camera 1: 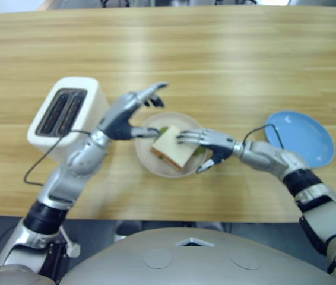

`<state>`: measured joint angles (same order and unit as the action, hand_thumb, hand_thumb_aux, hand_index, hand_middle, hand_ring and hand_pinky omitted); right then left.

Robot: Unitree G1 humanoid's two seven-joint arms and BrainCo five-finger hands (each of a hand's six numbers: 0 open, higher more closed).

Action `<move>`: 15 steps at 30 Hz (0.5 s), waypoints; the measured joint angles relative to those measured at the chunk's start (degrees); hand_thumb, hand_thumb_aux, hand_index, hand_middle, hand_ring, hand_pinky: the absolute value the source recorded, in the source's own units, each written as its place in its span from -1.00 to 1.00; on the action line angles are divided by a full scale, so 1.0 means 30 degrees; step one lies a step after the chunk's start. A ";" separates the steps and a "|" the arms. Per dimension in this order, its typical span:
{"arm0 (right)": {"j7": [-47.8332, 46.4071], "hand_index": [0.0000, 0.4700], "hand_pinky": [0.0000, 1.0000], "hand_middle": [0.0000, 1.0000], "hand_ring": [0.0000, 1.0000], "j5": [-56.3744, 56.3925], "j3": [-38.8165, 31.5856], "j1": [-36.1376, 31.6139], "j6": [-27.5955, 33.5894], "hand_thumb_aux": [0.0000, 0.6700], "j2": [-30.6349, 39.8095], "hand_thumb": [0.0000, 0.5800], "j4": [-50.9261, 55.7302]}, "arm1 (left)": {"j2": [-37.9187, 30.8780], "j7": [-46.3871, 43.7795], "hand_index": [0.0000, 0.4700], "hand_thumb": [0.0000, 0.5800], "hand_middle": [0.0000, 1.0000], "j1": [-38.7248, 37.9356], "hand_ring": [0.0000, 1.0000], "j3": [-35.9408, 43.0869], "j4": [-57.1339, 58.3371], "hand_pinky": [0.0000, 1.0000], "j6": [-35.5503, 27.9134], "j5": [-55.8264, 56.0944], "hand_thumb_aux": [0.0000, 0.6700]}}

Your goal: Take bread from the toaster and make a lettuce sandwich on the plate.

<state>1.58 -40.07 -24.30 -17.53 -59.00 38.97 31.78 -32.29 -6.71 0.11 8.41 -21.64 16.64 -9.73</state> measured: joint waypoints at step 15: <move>-0.1059 -1.00 -1.00 -1.00 -1.00 1.0187 0.6677 0.6754 -0.1129 -1.00 0.4277 -1.00 -0.6991 | -0.2655 -0.3948 -1.00 -1.00 -1.00 -0.6843 -1.00 -0.1837 0.2384 -1.00 0.3919 -0.0549 -1.00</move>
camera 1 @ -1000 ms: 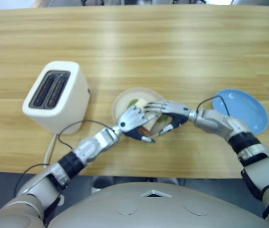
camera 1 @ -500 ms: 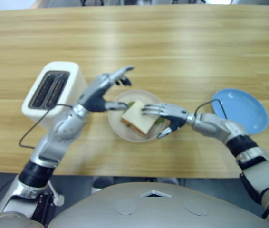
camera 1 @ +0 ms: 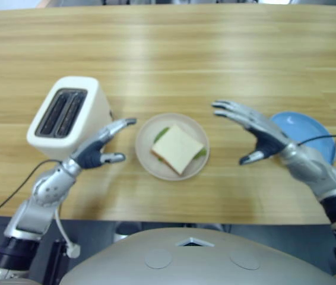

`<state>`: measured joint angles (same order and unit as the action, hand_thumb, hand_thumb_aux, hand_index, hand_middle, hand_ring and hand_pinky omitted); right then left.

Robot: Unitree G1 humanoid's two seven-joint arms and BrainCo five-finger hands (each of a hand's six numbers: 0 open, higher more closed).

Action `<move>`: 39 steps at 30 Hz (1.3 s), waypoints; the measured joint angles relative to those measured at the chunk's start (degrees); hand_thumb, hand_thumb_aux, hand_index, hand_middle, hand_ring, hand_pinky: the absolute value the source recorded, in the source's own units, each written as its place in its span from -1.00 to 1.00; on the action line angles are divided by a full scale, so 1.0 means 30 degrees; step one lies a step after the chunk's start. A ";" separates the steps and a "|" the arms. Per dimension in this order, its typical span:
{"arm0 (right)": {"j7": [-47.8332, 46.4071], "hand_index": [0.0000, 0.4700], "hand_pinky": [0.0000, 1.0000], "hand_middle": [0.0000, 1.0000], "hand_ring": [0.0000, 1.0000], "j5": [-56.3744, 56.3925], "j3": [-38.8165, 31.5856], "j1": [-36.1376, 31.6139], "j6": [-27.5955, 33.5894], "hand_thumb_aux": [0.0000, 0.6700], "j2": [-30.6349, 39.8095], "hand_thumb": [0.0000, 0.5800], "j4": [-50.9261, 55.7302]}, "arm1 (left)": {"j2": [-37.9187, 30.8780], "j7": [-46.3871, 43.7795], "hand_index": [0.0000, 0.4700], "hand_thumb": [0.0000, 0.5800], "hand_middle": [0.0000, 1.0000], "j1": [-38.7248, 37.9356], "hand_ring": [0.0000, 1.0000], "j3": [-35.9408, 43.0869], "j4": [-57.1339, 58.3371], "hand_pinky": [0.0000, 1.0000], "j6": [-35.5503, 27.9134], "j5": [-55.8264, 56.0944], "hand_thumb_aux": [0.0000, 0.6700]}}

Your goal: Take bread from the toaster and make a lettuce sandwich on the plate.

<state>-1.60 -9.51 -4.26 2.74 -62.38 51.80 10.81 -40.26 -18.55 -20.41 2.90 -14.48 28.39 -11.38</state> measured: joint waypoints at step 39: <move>-0.0436 0.96 0.89 0.89 0.89 -0.8101 -0.6025 -0.4659 0.1628 1.00 -0.6102 1.00 1.0431 | 0.3676 1.2120 0.96 1.00 0.66 0.9070 0.66 0.6774 1.5036 0.66 0.4474 -1.3070 1.00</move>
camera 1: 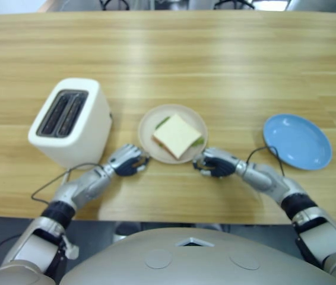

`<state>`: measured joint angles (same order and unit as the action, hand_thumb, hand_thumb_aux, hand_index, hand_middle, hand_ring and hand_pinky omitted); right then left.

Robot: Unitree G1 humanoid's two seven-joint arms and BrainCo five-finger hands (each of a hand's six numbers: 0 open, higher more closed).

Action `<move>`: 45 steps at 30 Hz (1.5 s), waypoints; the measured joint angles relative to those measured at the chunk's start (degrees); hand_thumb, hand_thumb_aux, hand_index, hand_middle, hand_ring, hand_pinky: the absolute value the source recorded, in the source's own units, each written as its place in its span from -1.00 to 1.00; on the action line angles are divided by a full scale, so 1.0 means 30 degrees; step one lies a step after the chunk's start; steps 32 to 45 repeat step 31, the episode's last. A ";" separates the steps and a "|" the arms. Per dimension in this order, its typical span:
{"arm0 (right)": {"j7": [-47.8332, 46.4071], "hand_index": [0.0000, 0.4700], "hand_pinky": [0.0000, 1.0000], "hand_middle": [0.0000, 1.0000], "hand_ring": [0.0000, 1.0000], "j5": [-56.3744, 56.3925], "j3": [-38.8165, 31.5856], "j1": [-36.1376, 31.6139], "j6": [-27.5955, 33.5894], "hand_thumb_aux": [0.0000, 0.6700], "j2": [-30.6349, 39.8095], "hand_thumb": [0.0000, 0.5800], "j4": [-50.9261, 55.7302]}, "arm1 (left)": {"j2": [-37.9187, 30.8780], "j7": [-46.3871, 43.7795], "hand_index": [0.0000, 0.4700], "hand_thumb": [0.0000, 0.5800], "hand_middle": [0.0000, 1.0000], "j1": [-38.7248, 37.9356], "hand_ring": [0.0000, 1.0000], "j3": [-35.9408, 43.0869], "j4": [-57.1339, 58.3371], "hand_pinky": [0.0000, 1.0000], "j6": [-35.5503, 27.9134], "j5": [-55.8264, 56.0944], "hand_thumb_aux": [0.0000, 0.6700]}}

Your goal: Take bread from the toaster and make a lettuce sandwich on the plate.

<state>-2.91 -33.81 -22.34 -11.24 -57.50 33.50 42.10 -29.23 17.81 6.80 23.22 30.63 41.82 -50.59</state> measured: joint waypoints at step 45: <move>0.0189 -1.00 -1.00 -1.00 -1.00 1.1174 0.8225 0.1817 -0.1955 -1.00 -0.2781 -1.00 -1.2138 | 0.3972 -0.3151 -1.00 -1.00 -1.00 0.0261 -1.00 -0.7242 -1.4948 -1.00 -0.0977 1.5272 -1.00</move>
